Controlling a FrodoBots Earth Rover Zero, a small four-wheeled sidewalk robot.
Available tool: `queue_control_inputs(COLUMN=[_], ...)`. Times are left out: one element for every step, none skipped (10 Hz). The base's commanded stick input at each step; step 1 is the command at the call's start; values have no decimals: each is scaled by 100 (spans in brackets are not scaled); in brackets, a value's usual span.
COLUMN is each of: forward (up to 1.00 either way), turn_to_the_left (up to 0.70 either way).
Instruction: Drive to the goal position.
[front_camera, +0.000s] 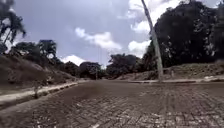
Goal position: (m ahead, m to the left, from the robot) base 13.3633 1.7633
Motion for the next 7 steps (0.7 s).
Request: queue_control_inputs(forward=[70, 70, 70, 70, 70, 70, 70], turn_to_the_left=[0, 0, 0, 0, 0, 0, 0])
